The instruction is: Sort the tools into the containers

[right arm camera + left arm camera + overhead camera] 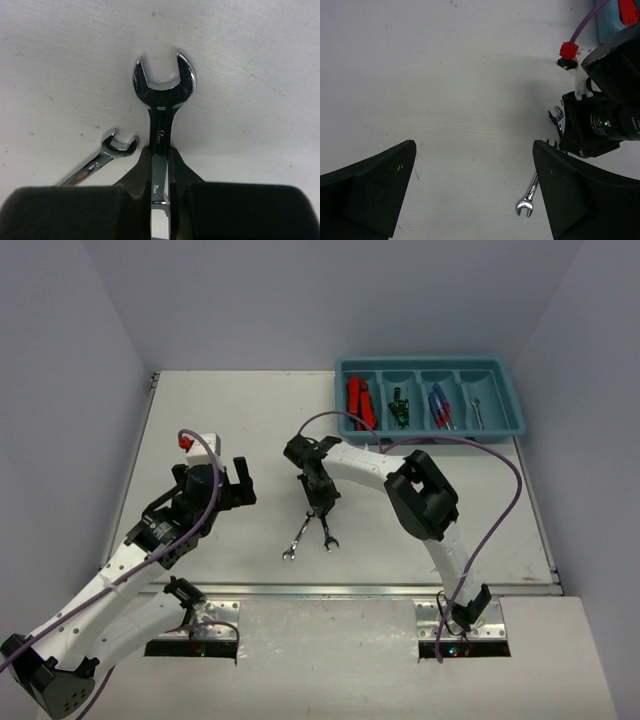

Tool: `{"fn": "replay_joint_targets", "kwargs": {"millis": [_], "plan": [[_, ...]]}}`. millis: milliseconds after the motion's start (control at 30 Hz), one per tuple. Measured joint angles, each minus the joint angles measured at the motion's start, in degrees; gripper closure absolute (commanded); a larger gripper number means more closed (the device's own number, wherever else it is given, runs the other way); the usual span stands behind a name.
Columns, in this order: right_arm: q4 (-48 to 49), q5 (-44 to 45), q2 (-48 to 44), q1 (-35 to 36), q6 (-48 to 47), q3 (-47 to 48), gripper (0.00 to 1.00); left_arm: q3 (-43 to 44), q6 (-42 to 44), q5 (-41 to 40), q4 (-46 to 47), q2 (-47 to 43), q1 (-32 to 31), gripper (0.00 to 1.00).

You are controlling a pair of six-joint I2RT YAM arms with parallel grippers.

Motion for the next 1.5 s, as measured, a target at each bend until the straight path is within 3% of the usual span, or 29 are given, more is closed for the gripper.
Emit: {"fn": "replay_joint_targets", "kwargs": {"millis": [300,467,800,1000,1167,1500], "plan": [[0.6,0.1,-3.1,-0.1,-3.3,-3.8,1.0,0.0,0.3,0.0,0.1,0.0,0.0,0.0],[0.1,2.1,-9.2,-1.4,-6.4,-6.4,1.0,0.0,0.3,0.0,0.2,0.0,0.0,0.0],[-2.5,13.4,-22.0,-12.3,-13.9,-6.3,1.0,0.0,0.8,0.8,0.3,0.8,0.0,0.0],[-4.9,25.7,-17.1,-27.9,-24.4,10.6,1.0,0.0,1.1,1.4,0.4,-0.3,0.0,0.0],[1.6,33.6,-7.7,-38.5,-33.8,25.2,1.0,0.0,1.1,2.0,0.7,-1.8,0.0,0.0],[28.0,46.3,4.6,-42.3,-57.4,24.3,1.0,0.0,1.3,3.8,1.3,-2.5,-0.8,0.0]]}}
